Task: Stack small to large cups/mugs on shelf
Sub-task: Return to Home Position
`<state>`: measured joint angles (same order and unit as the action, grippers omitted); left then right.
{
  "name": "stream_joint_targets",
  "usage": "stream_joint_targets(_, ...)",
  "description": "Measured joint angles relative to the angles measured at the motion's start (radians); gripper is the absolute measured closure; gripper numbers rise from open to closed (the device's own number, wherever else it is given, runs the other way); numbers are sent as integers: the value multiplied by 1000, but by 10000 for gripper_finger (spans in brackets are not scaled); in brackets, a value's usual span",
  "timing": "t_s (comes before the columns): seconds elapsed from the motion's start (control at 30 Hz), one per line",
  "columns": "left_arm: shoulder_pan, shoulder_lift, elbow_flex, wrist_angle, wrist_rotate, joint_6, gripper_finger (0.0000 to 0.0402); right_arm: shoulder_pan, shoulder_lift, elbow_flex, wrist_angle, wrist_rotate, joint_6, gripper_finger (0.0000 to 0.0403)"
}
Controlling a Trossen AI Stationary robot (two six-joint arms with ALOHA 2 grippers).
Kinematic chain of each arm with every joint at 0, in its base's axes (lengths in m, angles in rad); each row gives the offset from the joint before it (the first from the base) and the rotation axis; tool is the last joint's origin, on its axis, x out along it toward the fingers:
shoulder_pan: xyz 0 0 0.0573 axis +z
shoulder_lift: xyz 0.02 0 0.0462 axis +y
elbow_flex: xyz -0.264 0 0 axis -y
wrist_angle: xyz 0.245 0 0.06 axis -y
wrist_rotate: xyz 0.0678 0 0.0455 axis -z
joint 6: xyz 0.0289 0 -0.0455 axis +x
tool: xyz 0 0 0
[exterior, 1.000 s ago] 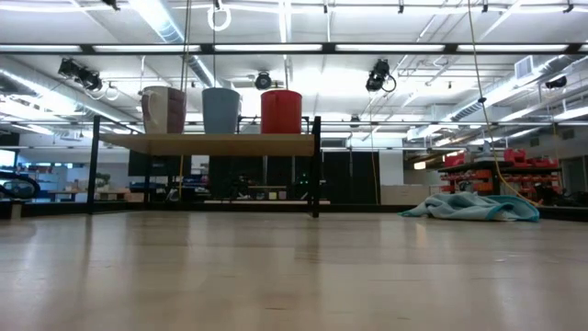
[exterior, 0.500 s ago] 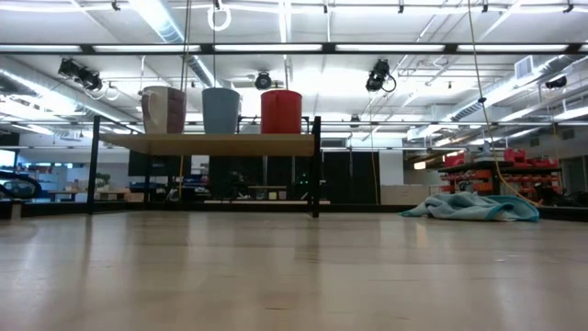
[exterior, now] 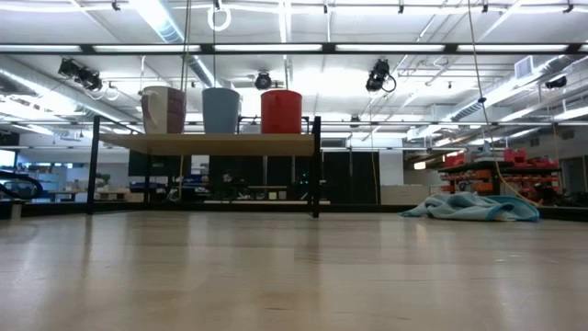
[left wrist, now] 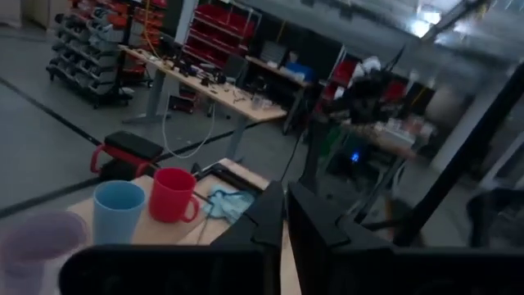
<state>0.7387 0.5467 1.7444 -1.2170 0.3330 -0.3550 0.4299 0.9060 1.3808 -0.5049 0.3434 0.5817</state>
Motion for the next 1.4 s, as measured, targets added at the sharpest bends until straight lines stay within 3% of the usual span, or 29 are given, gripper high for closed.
stream_joint_targets(0.07, 0, -13, 1, 0, 0, -28, 375, 0, -18, 0, -1, 10, -31, 385)
stream_joint_targets(0.37, 0, -30, -46, -88, -2, 113, 366, 0, -96, -15, 20, 8, -88, 385)
stream_joint_targets(0.67, -10, -146, -219, 110, 2, 154, 378, 1, -284, -236, 227, 1, -125, 385)
stream_joint_targets(1.03, -115, -328, -239, 160, -143, 72, 365, 0, -545, -358, 277, 0, -194, 385)
stream_joint_targets(1.4, -278, -405, -240, 139, -265, 58, 378, -2, -709, -427, 279, 0, -245, 385)
